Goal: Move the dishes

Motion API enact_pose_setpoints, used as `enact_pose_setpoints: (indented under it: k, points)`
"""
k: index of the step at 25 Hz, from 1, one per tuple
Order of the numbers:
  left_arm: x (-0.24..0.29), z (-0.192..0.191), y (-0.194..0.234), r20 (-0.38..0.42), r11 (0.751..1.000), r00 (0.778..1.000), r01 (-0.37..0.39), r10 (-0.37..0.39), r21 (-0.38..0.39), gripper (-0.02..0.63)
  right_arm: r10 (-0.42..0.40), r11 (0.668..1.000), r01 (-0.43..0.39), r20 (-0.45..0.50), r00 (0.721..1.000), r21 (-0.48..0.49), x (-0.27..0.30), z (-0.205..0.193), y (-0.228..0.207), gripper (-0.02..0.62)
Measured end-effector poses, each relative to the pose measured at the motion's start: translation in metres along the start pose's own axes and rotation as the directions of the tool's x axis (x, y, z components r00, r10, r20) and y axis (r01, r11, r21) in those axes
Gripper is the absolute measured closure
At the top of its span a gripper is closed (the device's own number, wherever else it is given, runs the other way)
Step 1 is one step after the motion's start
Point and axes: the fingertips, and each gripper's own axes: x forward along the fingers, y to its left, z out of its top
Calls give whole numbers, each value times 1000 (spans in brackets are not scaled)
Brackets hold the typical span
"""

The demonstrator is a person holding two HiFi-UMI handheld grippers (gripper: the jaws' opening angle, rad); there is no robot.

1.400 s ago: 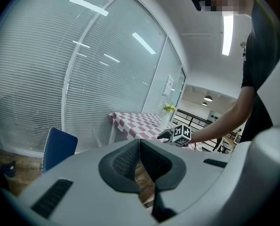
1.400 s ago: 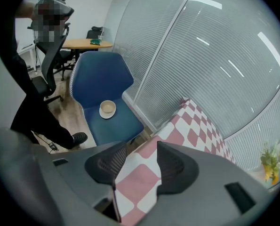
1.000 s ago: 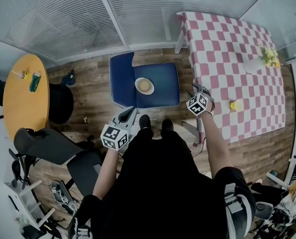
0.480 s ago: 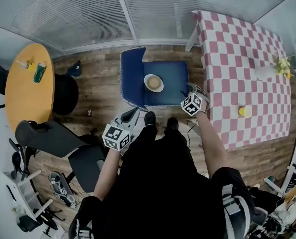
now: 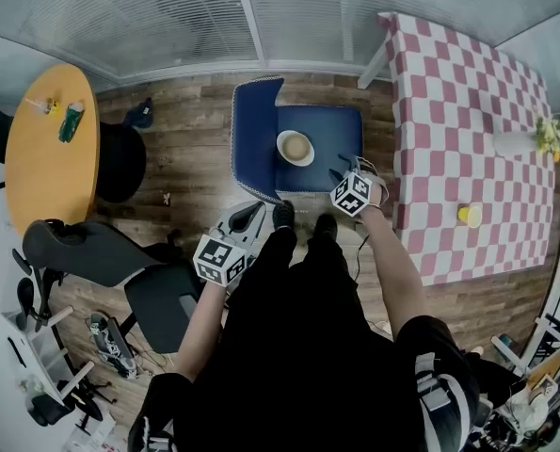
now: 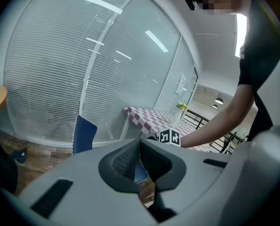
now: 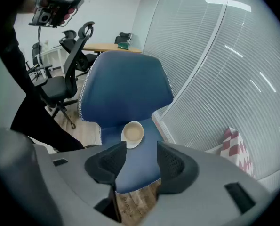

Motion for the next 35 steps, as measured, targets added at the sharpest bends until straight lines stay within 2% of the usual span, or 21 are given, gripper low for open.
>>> enact_pose_setpoints:
  k: [13,20,35]
  points:
    - [45,-16,22,-17,999,1000,-5,4,-50,584,91,995,-91,1,996,-43,67,-5,19,374]
    - [69,-43,42,-63,997,998,-5,0,-75,584,143,988,-144,-33,989,-61,117,-20,28,376]
    - [106,-83,69,-89,995,996,-7,-2,-101,584,192,980,-194,-33,981,-51,206,-30,49,380]
